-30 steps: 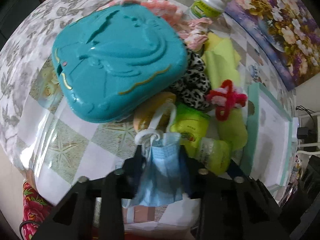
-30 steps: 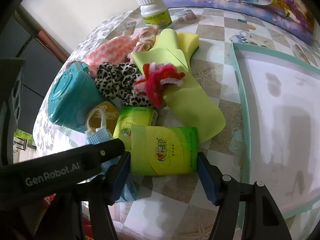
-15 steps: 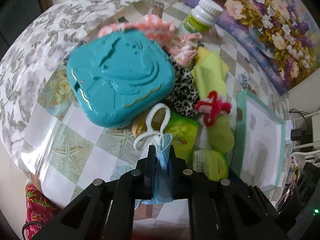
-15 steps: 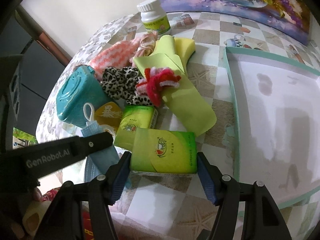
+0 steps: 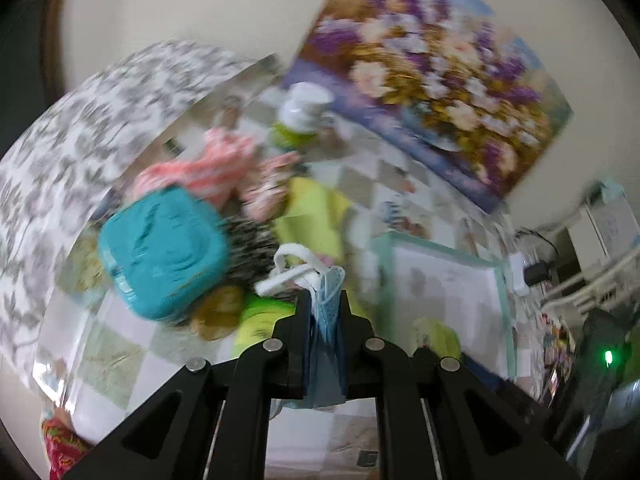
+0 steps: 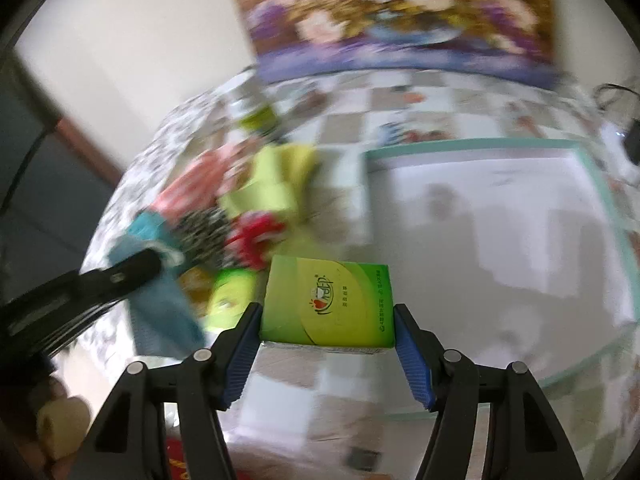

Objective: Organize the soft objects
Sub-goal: 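Carry both items over the teal-rimmed tray and open both tools to drop them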

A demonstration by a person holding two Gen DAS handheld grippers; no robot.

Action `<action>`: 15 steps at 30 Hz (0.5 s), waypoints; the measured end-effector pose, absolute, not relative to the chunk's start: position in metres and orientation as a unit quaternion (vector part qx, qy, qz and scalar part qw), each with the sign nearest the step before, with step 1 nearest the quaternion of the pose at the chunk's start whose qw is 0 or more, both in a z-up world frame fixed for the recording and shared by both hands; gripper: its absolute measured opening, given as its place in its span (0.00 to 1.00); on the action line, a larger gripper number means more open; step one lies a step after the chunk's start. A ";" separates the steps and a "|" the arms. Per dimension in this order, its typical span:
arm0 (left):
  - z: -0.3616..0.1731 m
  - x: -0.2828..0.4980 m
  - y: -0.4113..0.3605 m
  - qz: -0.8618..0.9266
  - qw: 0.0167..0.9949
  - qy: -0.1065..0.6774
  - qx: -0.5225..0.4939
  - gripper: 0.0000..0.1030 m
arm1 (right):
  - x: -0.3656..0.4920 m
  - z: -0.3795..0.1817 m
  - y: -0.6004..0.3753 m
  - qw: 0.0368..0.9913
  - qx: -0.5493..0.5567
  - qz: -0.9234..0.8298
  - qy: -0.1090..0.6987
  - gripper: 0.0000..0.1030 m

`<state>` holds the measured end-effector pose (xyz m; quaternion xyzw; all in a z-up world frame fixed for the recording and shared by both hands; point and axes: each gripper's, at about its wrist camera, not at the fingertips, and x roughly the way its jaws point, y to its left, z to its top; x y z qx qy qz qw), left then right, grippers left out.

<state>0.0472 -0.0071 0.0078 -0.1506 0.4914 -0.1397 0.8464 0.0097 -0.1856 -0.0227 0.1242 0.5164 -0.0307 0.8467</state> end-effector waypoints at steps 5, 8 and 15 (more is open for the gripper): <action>0.015 0.037 -0.049 -0.178 0.851 0.486 -0.087 0.10 | 0.003 -0.018 -0.240 0.836 0.155 -0.116 0.513 0.65; 0.015 0.035 -0.074 -0.201 0.848 0.486 -0.062 0.10 | -0.004 -0.020 -0.274 0.826 0.183 -0.155 0.511 0.65; 0.005 0.026 -0.134 -0.245 0.831 0.500 -0.006 0.10 | -0.028 -0.024 -0.345 0.788 0.214 -0.276 0.507 0.65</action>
